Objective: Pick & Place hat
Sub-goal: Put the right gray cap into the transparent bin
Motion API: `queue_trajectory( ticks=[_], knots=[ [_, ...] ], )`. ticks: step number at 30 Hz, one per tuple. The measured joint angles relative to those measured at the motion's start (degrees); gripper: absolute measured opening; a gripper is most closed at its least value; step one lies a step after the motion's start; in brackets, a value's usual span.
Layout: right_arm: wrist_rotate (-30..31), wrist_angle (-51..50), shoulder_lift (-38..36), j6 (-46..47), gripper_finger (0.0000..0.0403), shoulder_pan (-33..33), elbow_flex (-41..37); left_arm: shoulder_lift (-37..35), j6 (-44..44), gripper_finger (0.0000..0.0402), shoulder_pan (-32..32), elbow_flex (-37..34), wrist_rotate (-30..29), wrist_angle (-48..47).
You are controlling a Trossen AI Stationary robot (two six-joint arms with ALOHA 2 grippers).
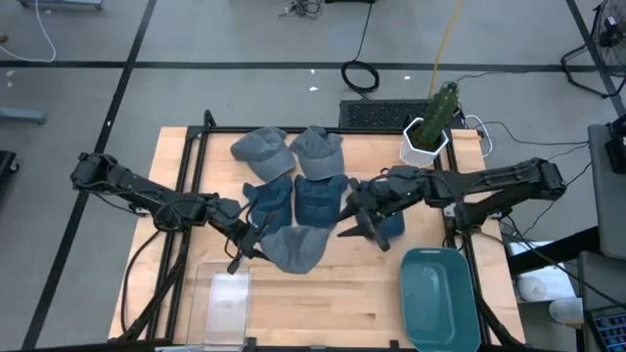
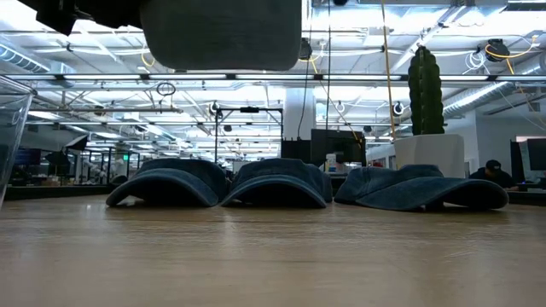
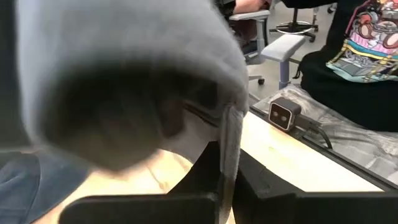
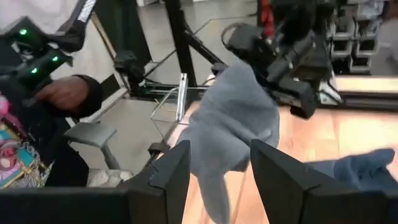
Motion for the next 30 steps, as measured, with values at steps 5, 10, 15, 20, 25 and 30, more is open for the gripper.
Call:
queue_trajectory(
  ticks=[5, 10, 15, 20, 25, 30],
  knots=[
    [0.78, -2.65, 0.2, -3.24, 0.0155, 2.4, -0.17, 0.0, 1.03, 0.0007, -0.77, 0.0, -0.24, -0.15],
    [6.32, -3.0, 2.63, -3.48, 0.0155, 2.8, -0.24, 0.0, 0.96, 0.0007, -0.73, 0.0, -0.25, 0.41],
    [6.44, -1.78, 5.95, -3.35, 0.0155, 1.8, 1.49, 0.0, 0.99, 0.0007, -0.73, 0.0, -0.29, 0.42],
    [2.85, -3.05, 10.42, -3.63, 0.0159, 0.93, 5.95, 0.0, 1.2, 0.0007, -0.77, 0.0, -0.22, 0.2],
    [1.46, -5.55, 13.34, -3.66, 0.0181, 1.17, 11.15, 0.02, 0.92, 0.0007, -0.73, 0.0, -0.4, -0.34],
    [1.55, -10.43, 15.23, -3.16, 0.0206, 1.1, 14.22, 0.0, 0.8, 0.0007, -0.73, 0.0, -0.42, -1.25]
  ],
)
